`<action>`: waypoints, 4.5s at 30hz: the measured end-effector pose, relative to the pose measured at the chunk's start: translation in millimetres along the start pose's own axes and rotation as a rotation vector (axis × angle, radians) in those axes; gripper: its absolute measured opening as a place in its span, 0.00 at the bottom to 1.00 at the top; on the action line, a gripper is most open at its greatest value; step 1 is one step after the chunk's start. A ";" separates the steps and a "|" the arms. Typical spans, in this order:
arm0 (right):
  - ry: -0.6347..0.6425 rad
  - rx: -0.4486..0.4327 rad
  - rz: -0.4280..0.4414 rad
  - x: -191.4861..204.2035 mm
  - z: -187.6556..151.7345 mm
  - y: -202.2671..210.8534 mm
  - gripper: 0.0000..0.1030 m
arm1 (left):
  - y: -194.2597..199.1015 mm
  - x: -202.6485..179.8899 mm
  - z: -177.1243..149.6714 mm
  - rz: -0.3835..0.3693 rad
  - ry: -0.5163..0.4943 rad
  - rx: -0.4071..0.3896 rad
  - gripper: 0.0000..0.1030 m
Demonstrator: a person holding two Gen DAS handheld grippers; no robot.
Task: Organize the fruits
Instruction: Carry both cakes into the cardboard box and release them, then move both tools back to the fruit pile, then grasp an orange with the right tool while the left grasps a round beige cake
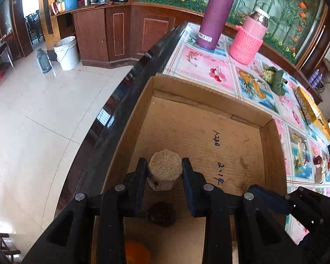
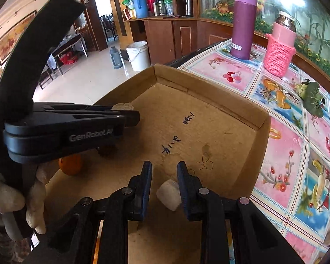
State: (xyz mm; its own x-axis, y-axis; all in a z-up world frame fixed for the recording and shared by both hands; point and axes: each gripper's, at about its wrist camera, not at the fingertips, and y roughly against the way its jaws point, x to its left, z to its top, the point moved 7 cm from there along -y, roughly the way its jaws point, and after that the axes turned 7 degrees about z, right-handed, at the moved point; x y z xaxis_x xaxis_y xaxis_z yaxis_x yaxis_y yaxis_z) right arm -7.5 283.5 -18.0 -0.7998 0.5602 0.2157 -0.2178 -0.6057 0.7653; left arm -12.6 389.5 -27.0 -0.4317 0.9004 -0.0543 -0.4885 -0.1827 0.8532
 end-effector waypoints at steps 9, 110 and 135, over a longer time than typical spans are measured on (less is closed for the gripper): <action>-0.115 -0.158 0.008 -25.9 -8.8 68.3 0.35 | 94.1 -8.3 -15.3 0.021 0.024 -0.247 0.66; -0.782 -0.375 -0.529 -443.9 -213.0 277.5 0.31 | 6.0 -417.0 -100.8 -0.474 -0.551 -0.029 0.29; -0.521 -0.383 -0.389 -290.0 -138.8 273.0 0.32 | 74.0 -268.7 -58.4 -0.406 -0.308 -0.148 0.25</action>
State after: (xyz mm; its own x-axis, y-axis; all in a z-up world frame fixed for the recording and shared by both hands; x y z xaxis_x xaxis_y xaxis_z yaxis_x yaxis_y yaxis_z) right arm 87.3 -122.8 44.2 -0.2780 0.9111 0.3042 -0.6858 -0.4100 0.6013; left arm 23.0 111.0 20.5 0.0465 0.9804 -0.1915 -0.6812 0.1713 0.7117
